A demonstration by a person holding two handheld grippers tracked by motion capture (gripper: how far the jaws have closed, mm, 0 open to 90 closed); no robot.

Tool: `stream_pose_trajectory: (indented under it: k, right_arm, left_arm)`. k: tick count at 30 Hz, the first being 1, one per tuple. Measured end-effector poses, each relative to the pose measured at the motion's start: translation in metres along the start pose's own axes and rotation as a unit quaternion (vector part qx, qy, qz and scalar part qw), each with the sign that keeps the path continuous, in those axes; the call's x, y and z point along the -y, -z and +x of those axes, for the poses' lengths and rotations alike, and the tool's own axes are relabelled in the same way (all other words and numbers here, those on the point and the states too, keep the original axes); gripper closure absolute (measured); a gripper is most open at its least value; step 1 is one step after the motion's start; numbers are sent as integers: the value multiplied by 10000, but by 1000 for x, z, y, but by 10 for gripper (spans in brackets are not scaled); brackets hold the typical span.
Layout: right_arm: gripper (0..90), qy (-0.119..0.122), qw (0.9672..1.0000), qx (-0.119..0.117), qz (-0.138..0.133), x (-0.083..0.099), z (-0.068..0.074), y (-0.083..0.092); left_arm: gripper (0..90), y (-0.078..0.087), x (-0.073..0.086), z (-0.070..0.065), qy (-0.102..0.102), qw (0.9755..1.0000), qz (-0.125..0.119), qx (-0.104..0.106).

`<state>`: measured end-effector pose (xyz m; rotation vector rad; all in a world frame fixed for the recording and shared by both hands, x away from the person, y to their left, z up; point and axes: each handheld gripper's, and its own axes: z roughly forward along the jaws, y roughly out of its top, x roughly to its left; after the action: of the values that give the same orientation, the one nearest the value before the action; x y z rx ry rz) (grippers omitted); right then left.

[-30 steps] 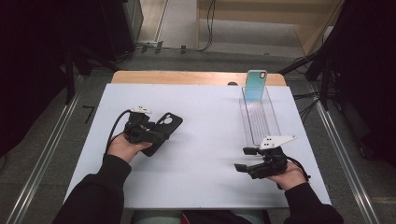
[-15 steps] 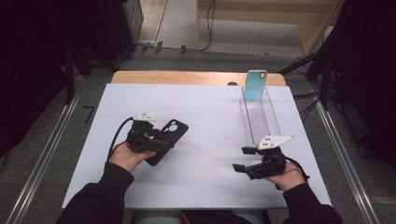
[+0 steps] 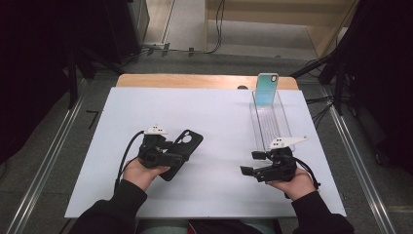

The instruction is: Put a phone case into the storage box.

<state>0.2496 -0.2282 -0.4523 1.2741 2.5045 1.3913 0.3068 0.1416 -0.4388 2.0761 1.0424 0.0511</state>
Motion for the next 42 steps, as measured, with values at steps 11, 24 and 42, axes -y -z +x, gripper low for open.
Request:
stream_pose_trajectory:
  k: [11,24,42]
  right_arm:
    - [188,-379,9992,-56,117,-8,8,-4]
    - [207,-646,9978,75,104,-22,18,-11]
    - [217,-740,9970,183,-88,-47,30,-21]
  left_arm:
    - [151,-3,7,-10,194,9987,-422,-202]
    - [151,-14,13,-21,373,9960,-719,-377]
    - [150,-25,23,-27,435,9893,-1313,-456]
